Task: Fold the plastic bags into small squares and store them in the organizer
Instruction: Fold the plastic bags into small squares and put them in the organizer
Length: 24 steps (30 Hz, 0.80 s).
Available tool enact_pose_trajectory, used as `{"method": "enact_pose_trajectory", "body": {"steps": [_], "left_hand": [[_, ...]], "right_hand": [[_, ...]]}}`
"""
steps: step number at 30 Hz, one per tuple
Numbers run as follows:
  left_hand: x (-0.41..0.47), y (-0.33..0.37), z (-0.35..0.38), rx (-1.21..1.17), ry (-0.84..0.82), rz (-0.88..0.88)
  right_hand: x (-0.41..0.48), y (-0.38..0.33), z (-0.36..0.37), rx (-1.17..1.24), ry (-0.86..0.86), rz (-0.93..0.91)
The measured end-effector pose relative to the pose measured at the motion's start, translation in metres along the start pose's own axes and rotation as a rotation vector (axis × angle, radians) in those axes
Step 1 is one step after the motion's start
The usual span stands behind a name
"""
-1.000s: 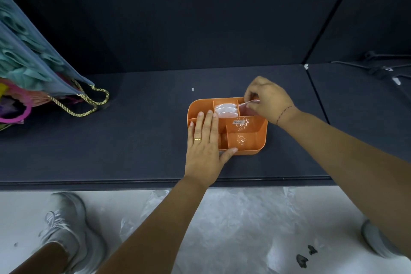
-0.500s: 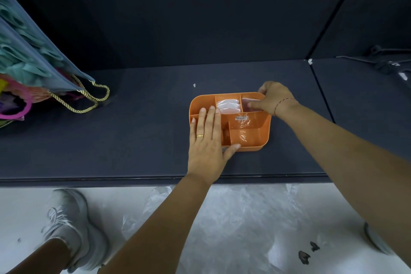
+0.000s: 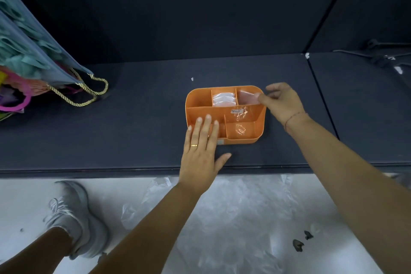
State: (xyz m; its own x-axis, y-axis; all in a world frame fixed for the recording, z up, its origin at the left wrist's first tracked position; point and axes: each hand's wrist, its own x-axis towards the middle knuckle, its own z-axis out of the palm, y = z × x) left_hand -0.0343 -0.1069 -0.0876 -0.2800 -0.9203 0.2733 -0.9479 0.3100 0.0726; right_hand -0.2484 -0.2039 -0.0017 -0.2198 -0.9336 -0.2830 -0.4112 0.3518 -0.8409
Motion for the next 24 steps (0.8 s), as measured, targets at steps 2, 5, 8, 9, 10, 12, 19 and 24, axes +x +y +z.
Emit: {"method": "enact_pose_trajectory", "body": {"steps": [2,5,8,9,10,12,19,24], "left_hand": [[-0.02,-0.002,0.003,0.015,0.002,0.043],[-0.03,-0.004,0.005,0.038,-0.016,0.074],[-0.02,-0.005,0.005,0.046,-0.049,0.081],[-0.015,-0.005,0.005,0.048,-0.061,0.077],[-0.01,-0.005,0.005,0.052,-0.075,0.071],[0.0,-0.005,0.007,0.057,-0.116,0.051],[0.048,-0.01,0.017,0.041,-0.24,-0.017],[0.083,-0.013,0.025,0.054,-0.261,-0.053]], "right_hand": [[-0.032,0.011,-0.001,0.088,0.125,-0.046],[-0.088,0.046,0.014,0.161,0.374,-0.139],[-0.135,0.1,0.043,0.109,0.511,-0.005],[-0.146,0.117,0.052,0.075,0.497,0.095],[-0.154,0.133,0.059,0.03,0.445,0.197],[-0.164,0.157,0.068,-0.075,0.265,0.341],[-0.156,0.178,0.08,-0.221,-0.214,0.313],[-0.132,0.182,0.09,-0.267,-0.218,0.277]]}}
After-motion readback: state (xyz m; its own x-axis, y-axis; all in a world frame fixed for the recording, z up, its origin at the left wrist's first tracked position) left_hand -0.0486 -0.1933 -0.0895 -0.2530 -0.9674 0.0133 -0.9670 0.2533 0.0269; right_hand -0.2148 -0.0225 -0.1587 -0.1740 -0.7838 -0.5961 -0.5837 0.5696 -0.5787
